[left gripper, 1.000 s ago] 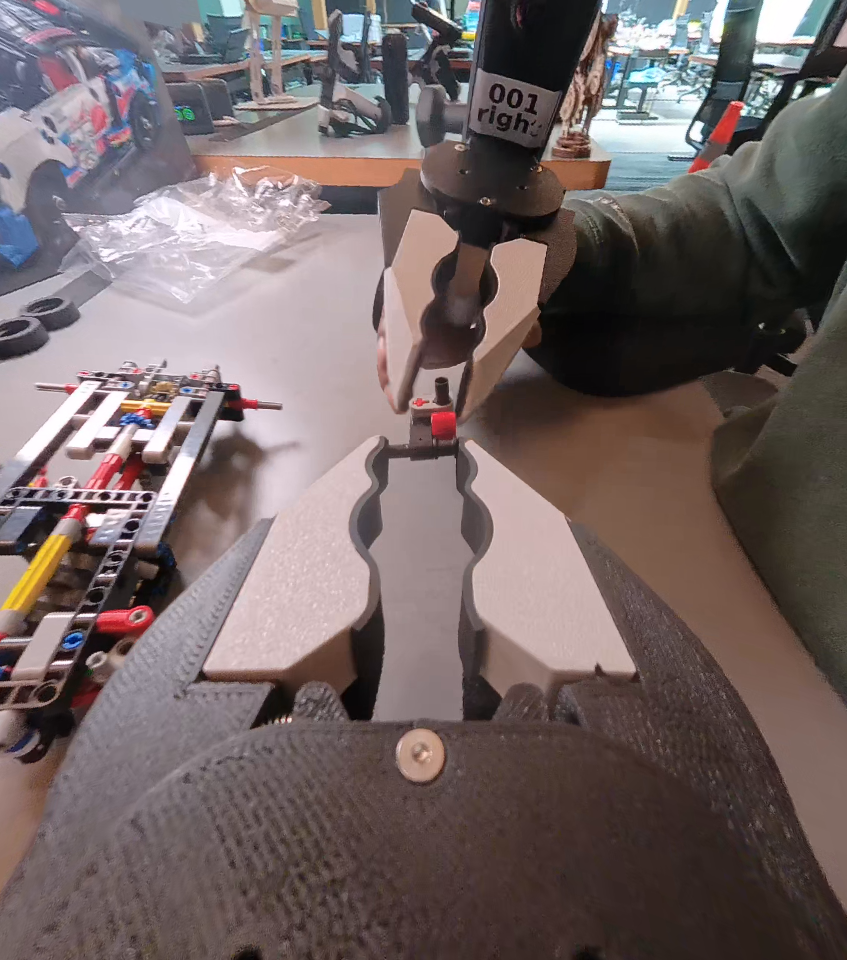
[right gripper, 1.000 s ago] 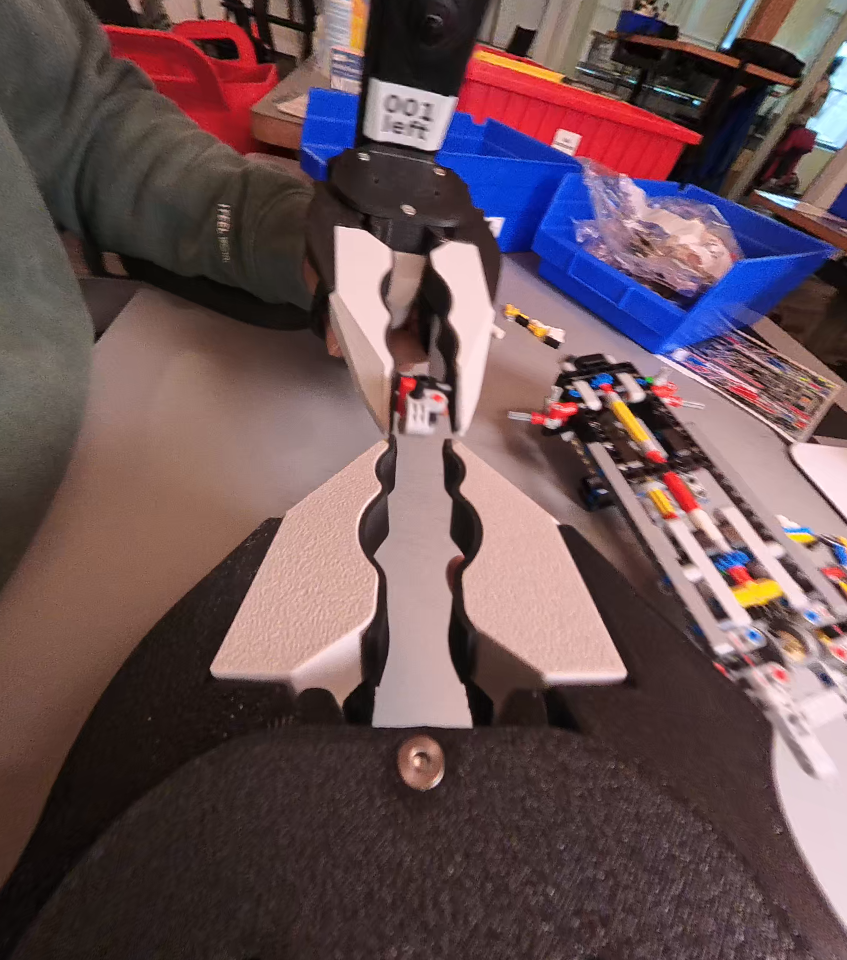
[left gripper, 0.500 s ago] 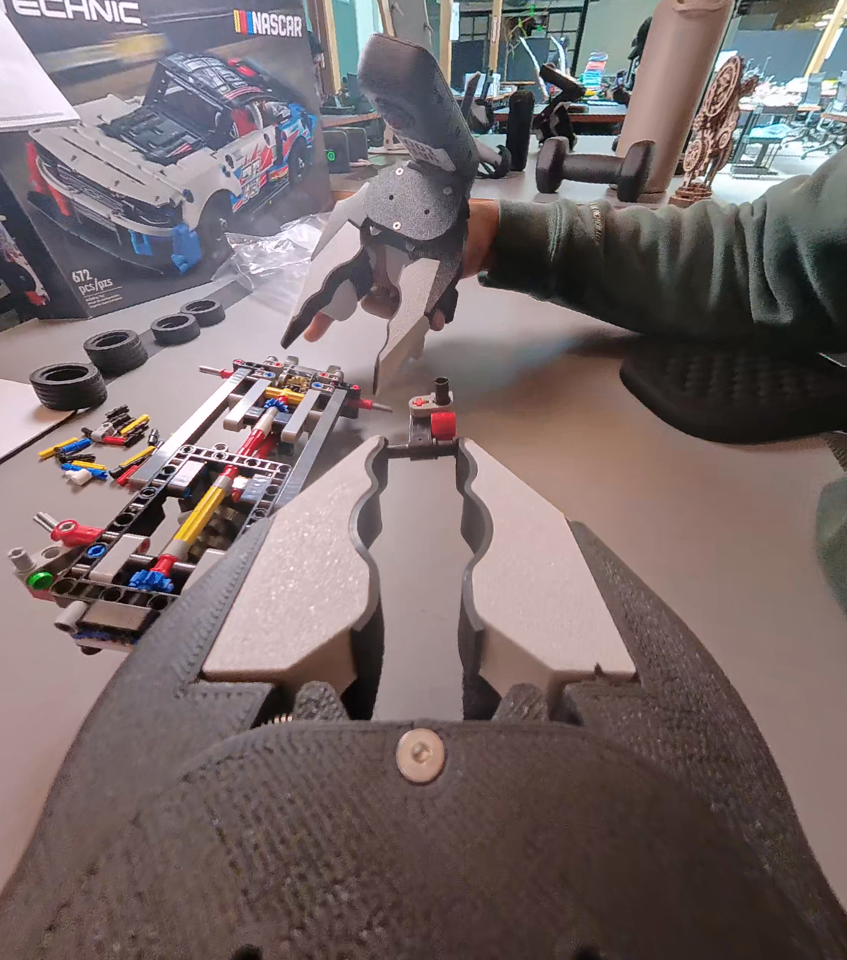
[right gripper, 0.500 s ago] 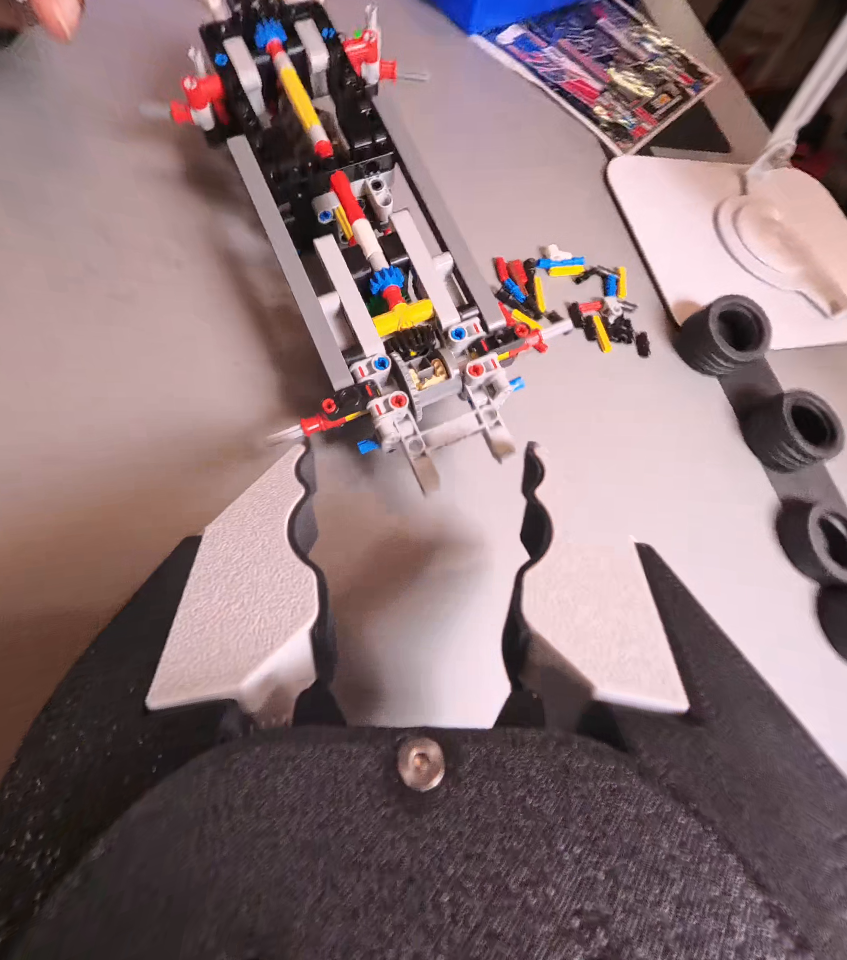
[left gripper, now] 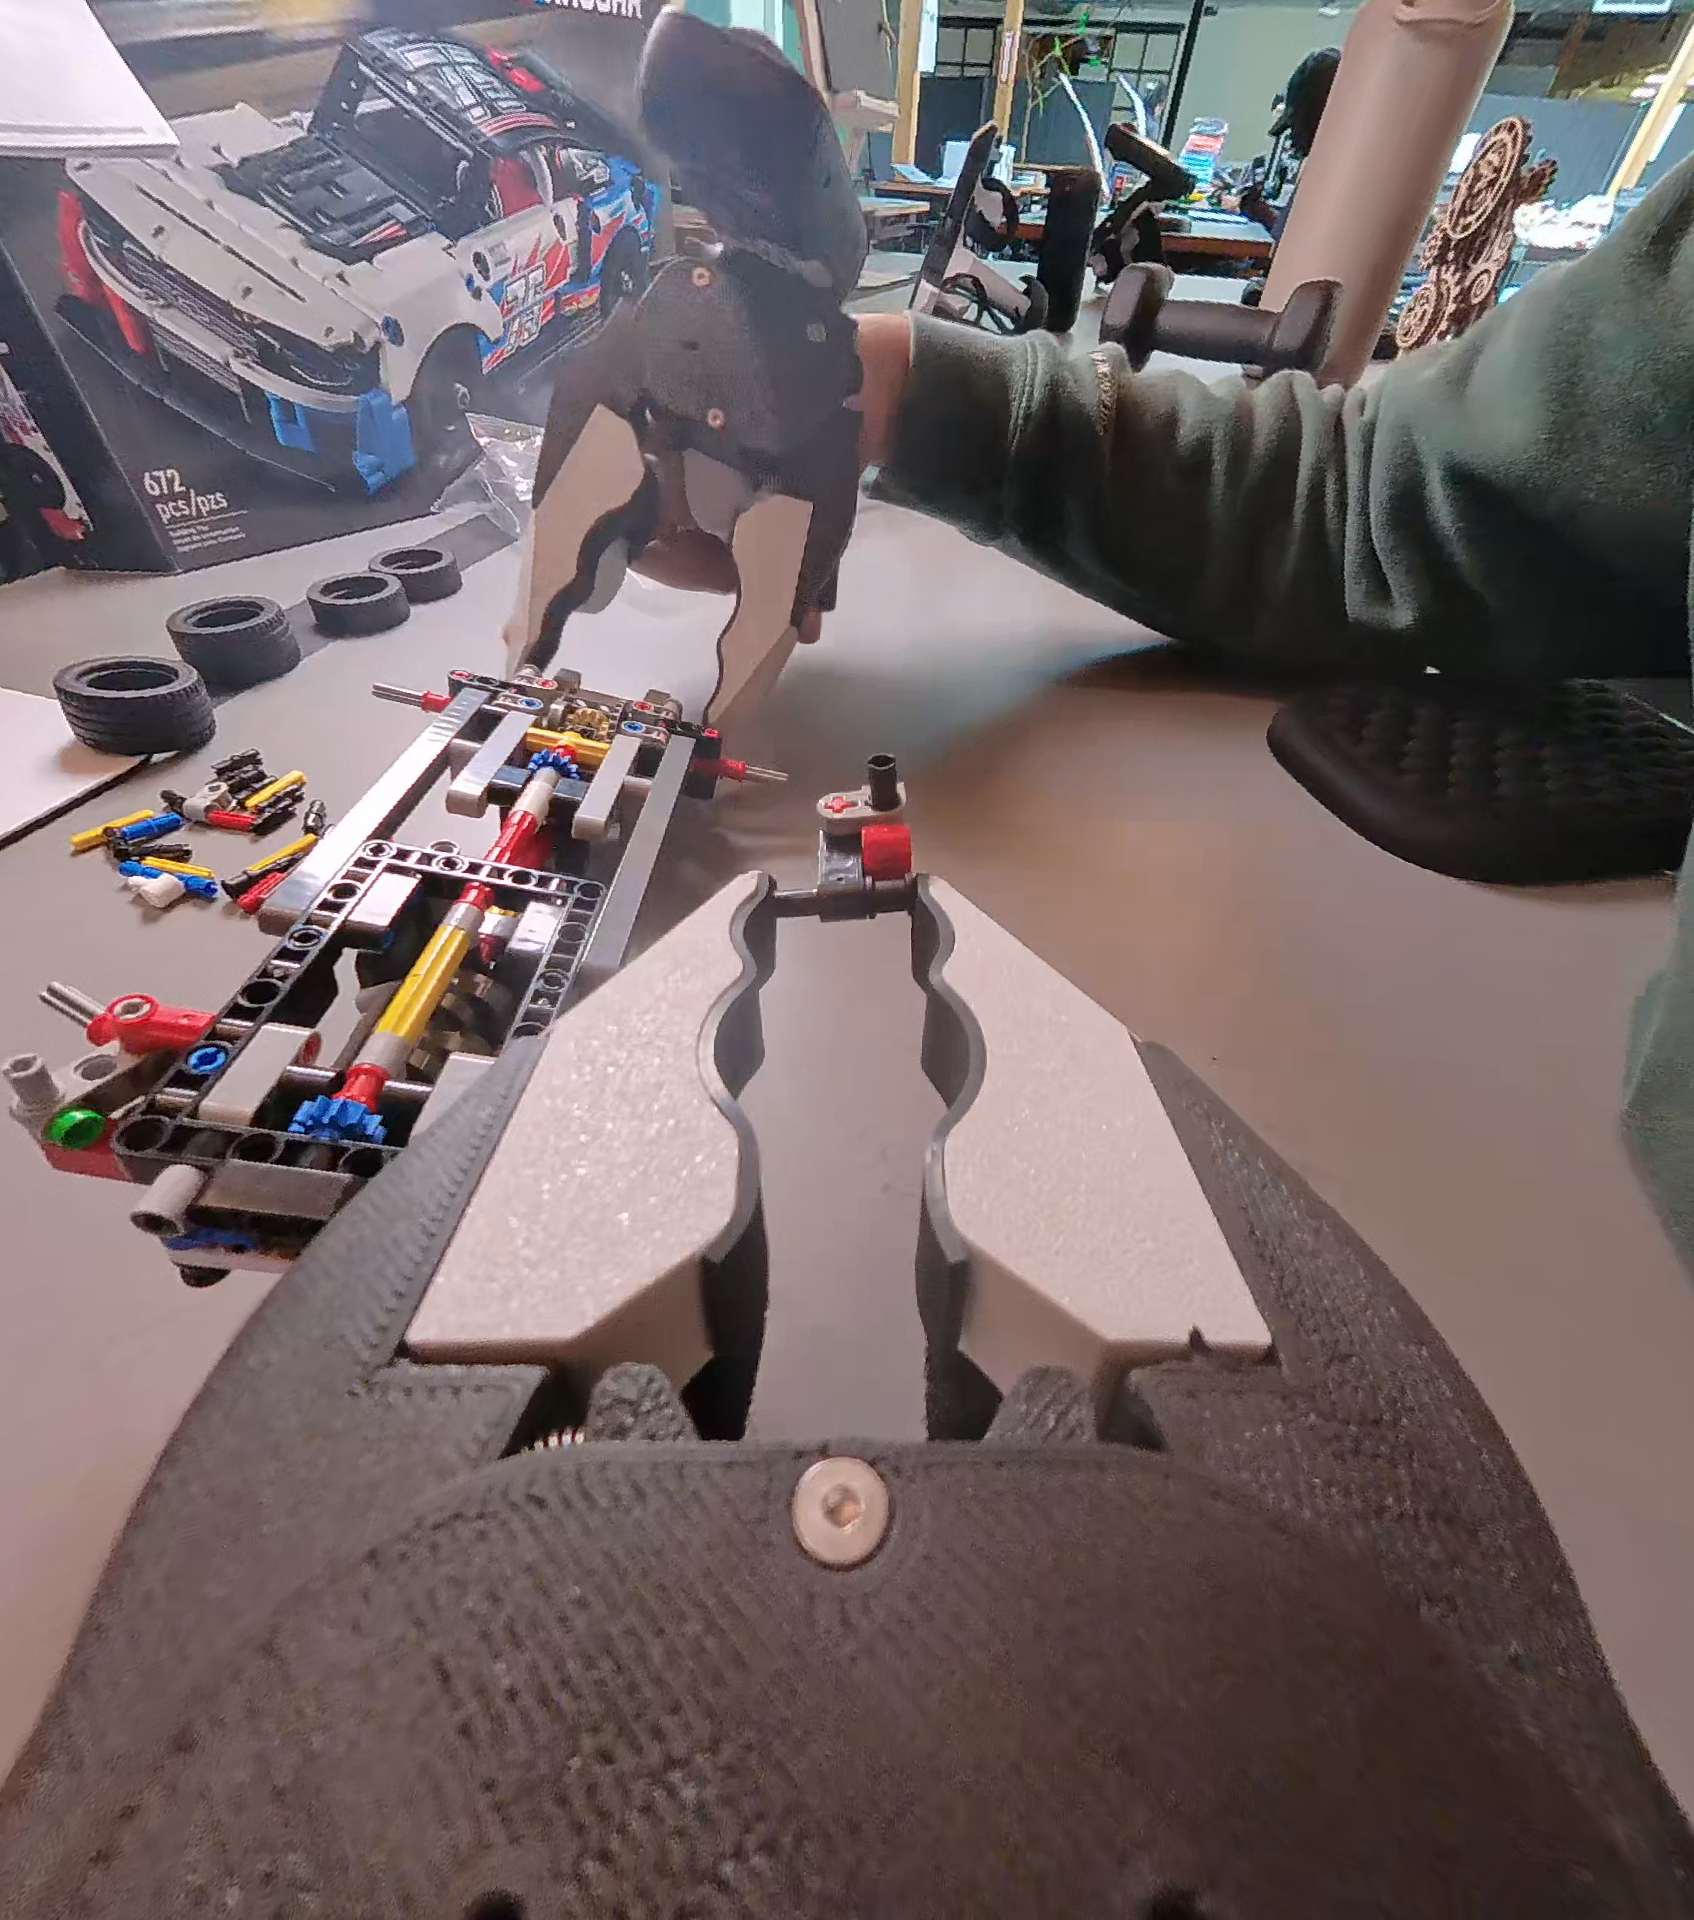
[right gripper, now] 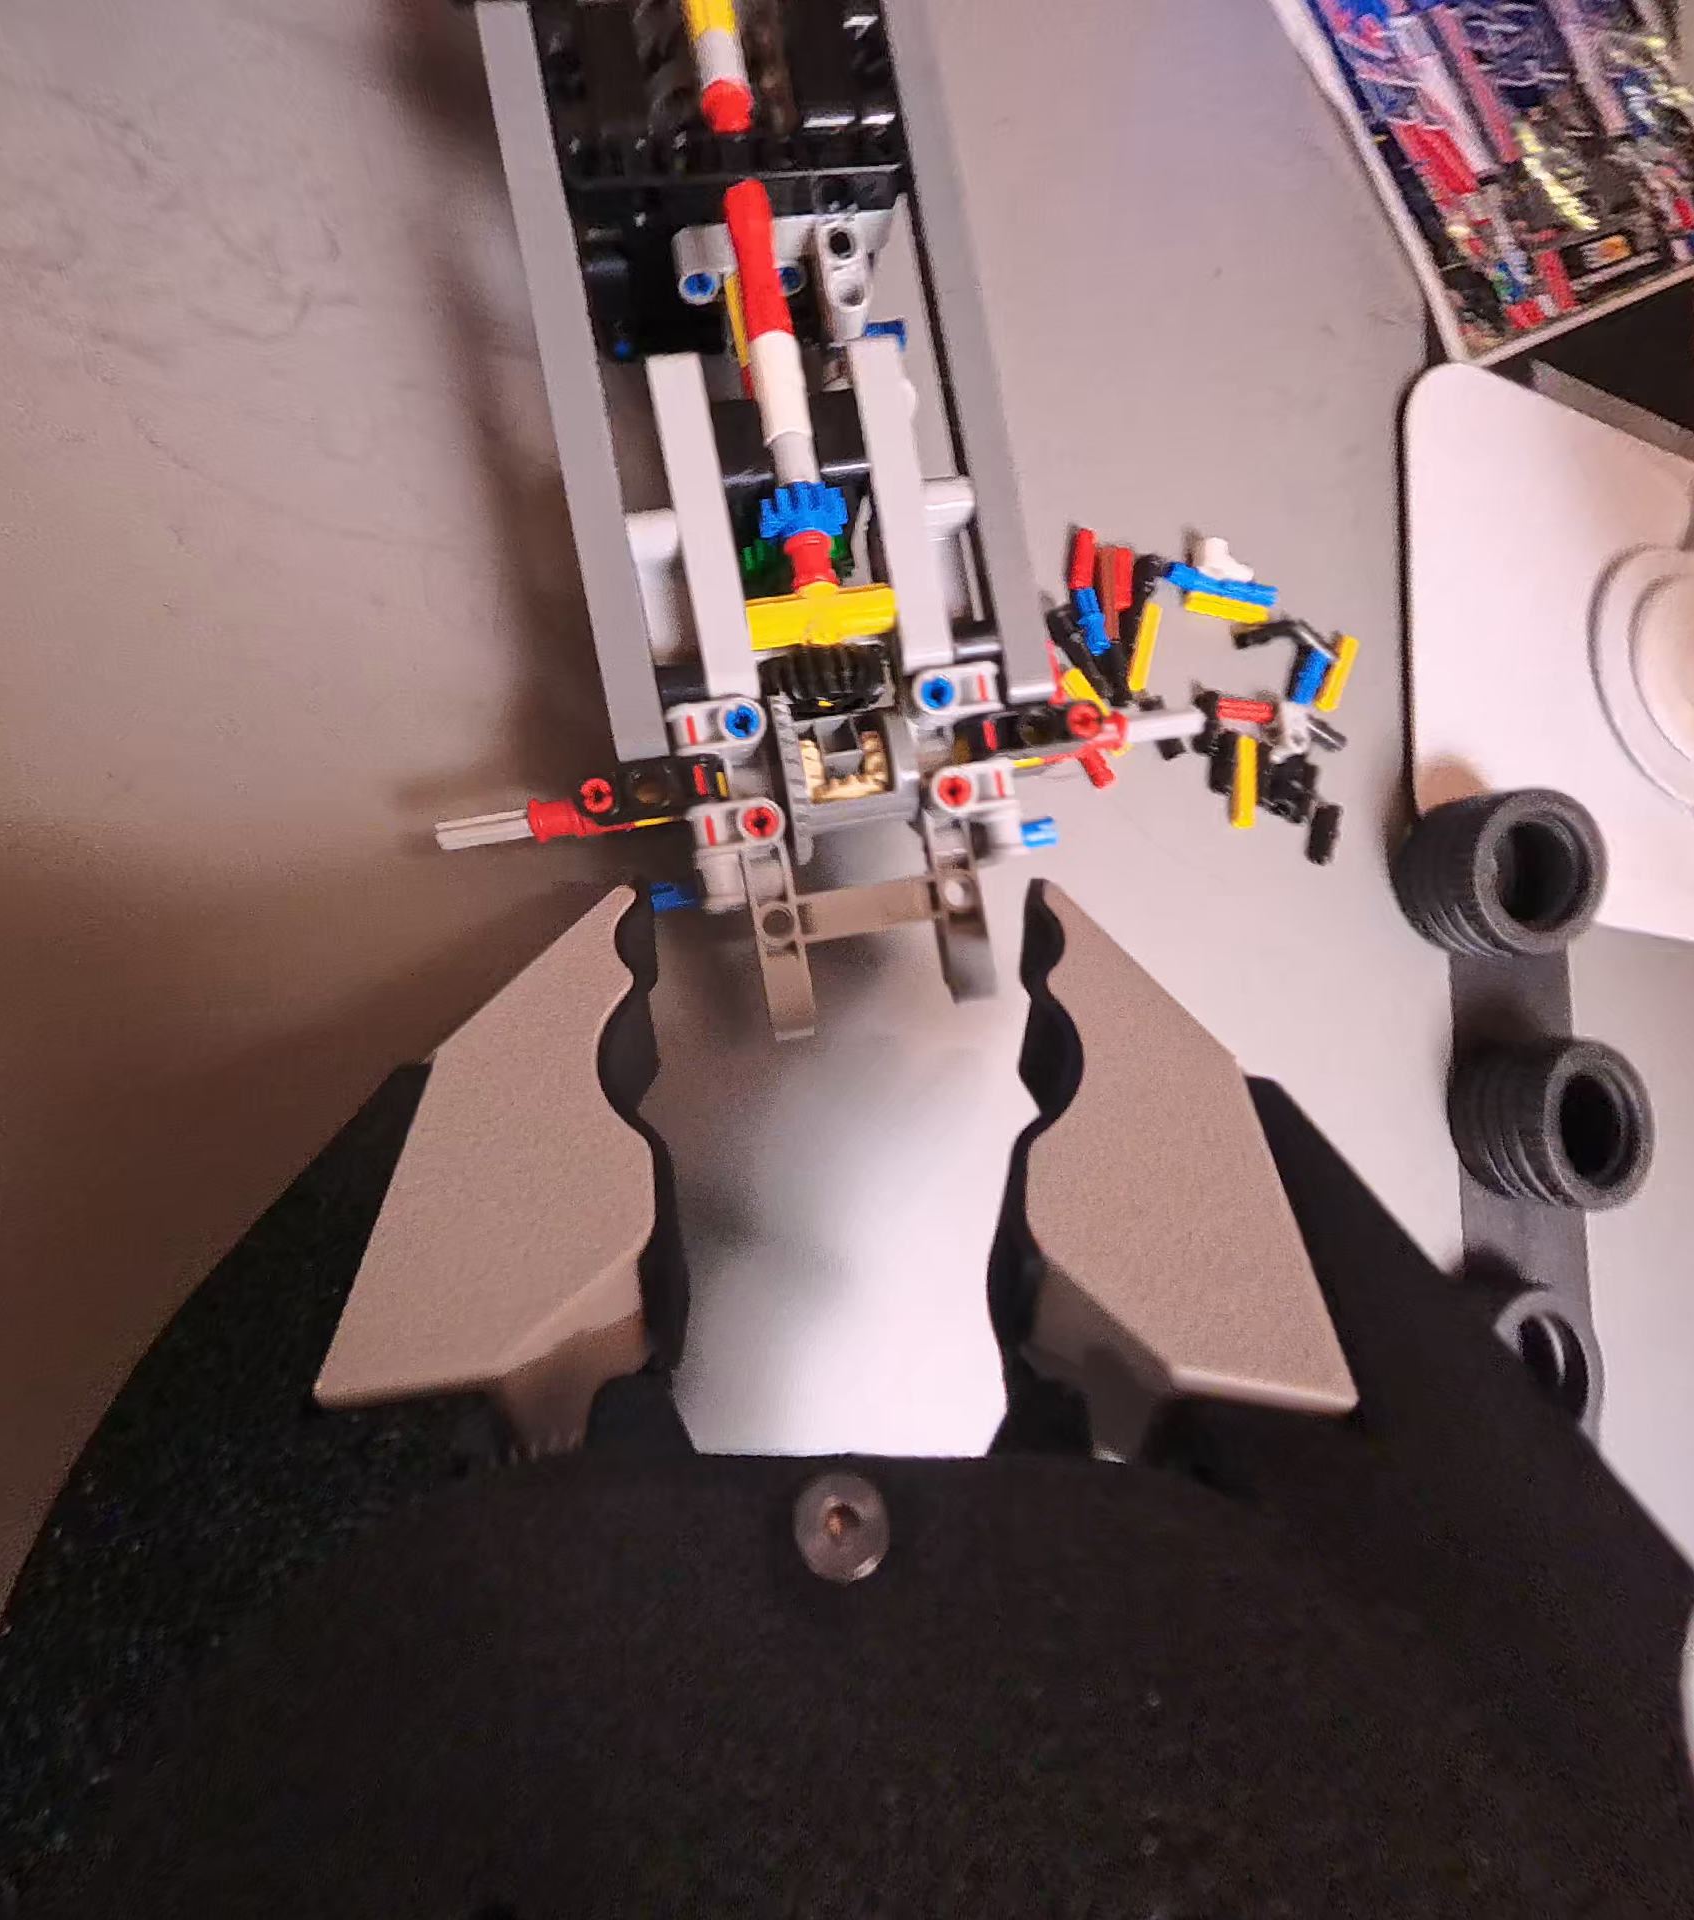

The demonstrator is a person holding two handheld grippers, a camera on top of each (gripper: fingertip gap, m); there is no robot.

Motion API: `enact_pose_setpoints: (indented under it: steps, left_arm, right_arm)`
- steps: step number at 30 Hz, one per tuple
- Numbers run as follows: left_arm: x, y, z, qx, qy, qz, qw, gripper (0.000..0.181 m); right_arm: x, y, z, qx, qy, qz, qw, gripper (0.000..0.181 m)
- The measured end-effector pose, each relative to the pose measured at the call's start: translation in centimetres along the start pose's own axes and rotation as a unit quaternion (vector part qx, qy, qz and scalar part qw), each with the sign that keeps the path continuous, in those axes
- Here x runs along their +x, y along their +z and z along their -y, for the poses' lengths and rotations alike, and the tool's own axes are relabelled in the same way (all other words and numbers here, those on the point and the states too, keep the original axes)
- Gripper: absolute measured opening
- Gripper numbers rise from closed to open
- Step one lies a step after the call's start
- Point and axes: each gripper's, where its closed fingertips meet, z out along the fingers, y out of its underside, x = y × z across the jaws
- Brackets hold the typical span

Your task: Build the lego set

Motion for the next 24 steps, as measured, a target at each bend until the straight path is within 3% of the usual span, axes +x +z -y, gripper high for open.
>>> enact_pose_setpoints:
  steps: [1, 8, 17, 24]
  left_arm:
    - [0.0, 0.0, 0.0, 0.0, 0.0, -0.001, 1.0, 0.024]
    - [0.3, -0.1, 0.3, 0.007, 0.011, -0.001, 1.0, 0.024]
    - [0.2, -0.7, 1.0, 0.014, 0.037, 0.021, 0.999, 0.024]
    - [-0.3, -0.9, 2.2, 0.011, 0.062, 0.042, 0.997, 0.023]
  right_arm:
    - [-0.2, 0.4, 0.1, -0.003, -0.011, 0.004, 1.0, 0.063]
    - [-1.5, 1.3, 1.9, 0.008, -0.039, -0.001, 0.999, 0.062]
    - [-4.1, 0.2, 2.0, -0.044, 0.022, -0.039, 0.998, 0.061]
    - [-6.1, -0.5, 2.5, -0.038, 0.04, -0.059, 0.997, 0.061]
